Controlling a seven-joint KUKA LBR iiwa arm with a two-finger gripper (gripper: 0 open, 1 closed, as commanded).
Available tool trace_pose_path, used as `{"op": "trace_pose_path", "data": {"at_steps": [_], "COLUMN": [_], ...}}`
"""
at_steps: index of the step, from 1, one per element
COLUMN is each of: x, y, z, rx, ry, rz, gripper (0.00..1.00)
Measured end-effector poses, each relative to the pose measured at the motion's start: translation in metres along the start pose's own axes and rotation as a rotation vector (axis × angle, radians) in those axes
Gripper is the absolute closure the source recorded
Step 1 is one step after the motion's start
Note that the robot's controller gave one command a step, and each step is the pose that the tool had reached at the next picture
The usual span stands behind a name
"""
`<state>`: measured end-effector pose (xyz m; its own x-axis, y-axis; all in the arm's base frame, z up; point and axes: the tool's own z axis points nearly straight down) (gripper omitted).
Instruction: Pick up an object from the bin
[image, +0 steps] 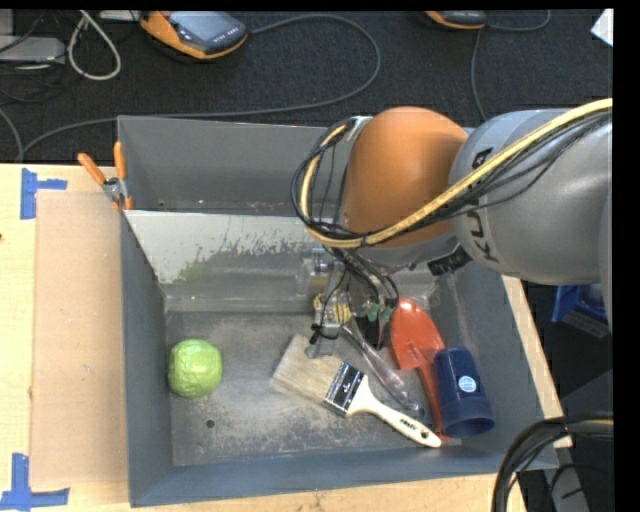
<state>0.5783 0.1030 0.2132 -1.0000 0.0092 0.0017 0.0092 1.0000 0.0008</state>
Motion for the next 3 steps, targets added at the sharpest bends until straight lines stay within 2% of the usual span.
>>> {"op": "trace_pose_path", "data": {"at_steps": [1,2,3], "x": [-0.001,-0.021,0.001], "y": [0.001,-0.002,0.001], "z": [-0.001,-0.015,0.005], "rx": [0.001,0.000,0.000], "ry": [0.001,-0.003,-0.009], "rz": [-0.025,-0.221,-0.179], "gripper": [0.00,0.00,0.00]}}
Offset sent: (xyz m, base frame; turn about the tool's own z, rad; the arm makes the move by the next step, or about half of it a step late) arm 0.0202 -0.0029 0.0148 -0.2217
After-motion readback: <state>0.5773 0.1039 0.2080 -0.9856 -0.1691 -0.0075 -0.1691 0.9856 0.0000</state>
